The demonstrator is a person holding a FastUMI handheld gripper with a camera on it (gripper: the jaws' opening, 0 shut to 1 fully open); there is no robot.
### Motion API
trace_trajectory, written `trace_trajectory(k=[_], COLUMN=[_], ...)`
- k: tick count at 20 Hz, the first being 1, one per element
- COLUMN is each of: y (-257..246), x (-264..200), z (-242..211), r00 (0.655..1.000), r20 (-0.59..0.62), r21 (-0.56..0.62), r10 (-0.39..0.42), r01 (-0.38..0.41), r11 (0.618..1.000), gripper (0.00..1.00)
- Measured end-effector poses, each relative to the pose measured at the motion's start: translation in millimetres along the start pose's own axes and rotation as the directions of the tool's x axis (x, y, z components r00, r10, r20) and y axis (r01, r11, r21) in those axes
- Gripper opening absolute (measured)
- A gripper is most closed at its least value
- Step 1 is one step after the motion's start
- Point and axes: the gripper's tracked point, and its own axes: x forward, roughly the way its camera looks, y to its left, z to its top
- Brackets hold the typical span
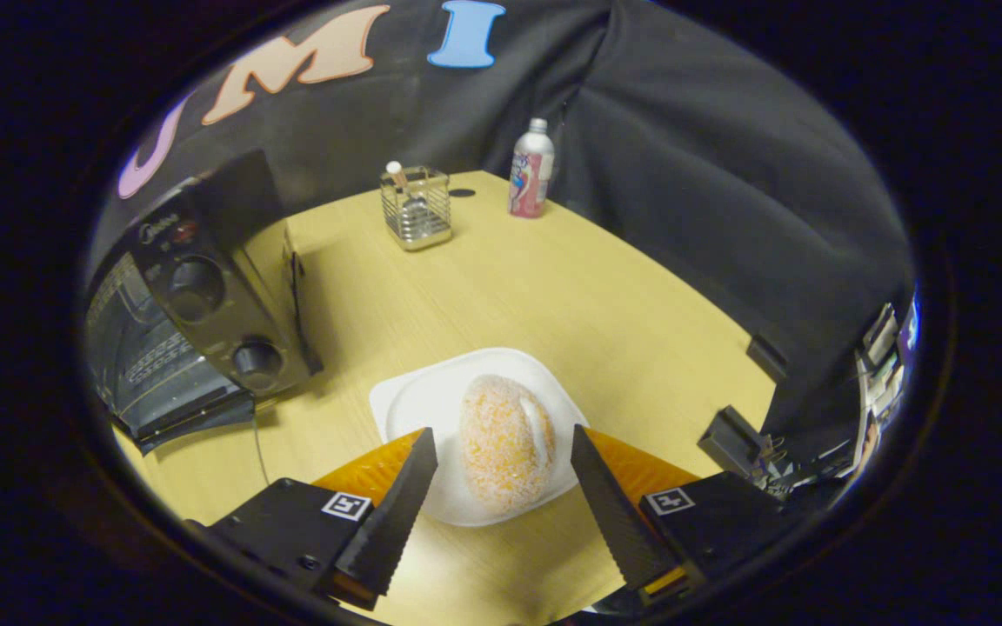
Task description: Open the toaster oven, put the food inside, and close the toaster oven door.
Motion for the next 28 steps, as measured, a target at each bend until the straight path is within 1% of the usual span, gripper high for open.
trace_trajectory(k=[1,5,6,10,12,16,21,26,28], y=[-0.4,0.3,1.2,6.5,12.4,24.5,48.7,72.0,80.0], x=[5.3,17.6,19.8,20.0,17.3,-6.6,-49.6,-87.4,-101.0], z=[-5.8,-21.1,-18.6,-19.6,-17.4,2.2,18.0,17.5,18.2], r00=[1.000,0.997,0.998,0.997,0.996,0.995,0.983,0.968,0.960], r20=[-0.020,-0.073,-0.058,-0.065,-0.062,0.016,0.109,0.162,0.185], r21=[0.006,0.020,0.035,0.066,0.104,0.201,0.334,0.404,0.437], r10=[0.000,0.010,0.013,0.036,0.069,0.100,0.145,0.192,0.210], r01=[0.001,-0.008,-0.011,-0.031,-0.063,-0.101,-0.173,-0.243,-0.272], r11=[1.000,1.000,0.999,0.997,0.993,0.974,0.926,0.882,0.858], gripper=[0.98,0.88,0.86,0.76,0.71,0.71,0.71,0.70,0.70])
